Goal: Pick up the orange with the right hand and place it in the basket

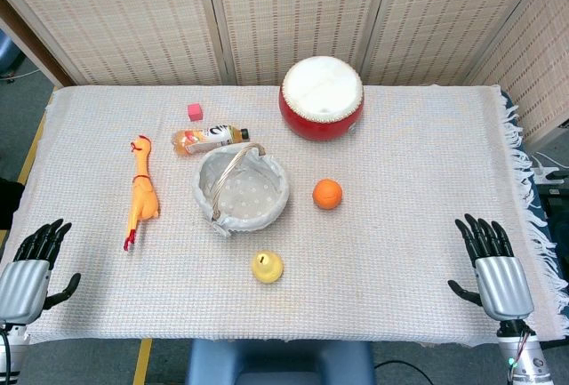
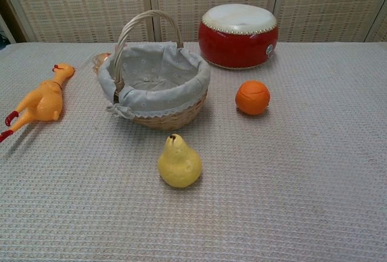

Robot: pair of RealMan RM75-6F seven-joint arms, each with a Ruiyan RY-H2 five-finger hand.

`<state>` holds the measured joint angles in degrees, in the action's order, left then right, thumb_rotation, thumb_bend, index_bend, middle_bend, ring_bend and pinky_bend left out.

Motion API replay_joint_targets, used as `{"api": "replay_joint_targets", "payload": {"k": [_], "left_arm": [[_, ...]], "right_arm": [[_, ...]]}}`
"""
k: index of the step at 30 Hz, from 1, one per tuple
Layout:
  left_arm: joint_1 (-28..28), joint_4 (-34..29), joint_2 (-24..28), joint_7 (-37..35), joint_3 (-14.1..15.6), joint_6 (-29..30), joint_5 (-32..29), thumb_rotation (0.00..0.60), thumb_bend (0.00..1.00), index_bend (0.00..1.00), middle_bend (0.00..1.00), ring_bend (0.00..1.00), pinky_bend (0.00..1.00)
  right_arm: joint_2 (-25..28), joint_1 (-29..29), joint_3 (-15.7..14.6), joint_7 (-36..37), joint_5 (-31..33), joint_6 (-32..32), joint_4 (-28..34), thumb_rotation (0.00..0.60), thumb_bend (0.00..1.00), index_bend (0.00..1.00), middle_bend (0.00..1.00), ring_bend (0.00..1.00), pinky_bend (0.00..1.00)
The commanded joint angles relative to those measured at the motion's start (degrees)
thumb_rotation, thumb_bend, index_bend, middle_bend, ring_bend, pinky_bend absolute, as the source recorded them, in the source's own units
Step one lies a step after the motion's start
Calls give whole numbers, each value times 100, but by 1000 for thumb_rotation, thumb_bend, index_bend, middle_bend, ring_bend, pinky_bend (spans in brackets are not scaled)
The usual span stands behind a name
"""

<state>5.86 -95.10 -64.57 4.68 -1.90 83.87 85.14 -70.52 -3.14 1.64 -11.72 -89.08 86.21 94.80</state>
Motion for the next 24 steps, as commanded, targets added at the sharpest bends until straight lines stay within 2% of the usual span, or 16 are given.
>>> {"api": "replay_joint_targets", "payload": {"k": [1, 6, 10, 16, 24], "left_arm": [[0, 2, 0, -3, -3, 1, -3, 600, 332, 0, 0, 0, 103], [-6, -11, 7, -23, -3, 12, 4, 600, 332, 0, 0, 0, 103], [1, -5, 9, -65, -12, -21, -32, 600, 332, 0, 0, 0, 103], [28, -30, 31, -113, -17, -106, -87, 600, 331, 0, 0, 0, 103], [53, -91, 81, -162, -19, -246, -214, 600, 333, 0, 0, 0, 103]], "right_arm": [[17, -1, 8, 20, 41, -28, 42, 600, 8, 0, 0, 0, 0], [106, -85, 109, 48, 238, -195, 273, 600, 7, 0, 0, 0, 0], [224, -368, 364, -142, 576, -581, 630, 600, 3, 0, 0, 0, 0], [180, -1198, 1027, -813, 2007, -1707, 1179, 600, 0, 0, 0, 0, 0], [-836, -2635, 1698, -2288, 4248, -2419, 783, 600, 0, 0, 0, 0, 0]]}}
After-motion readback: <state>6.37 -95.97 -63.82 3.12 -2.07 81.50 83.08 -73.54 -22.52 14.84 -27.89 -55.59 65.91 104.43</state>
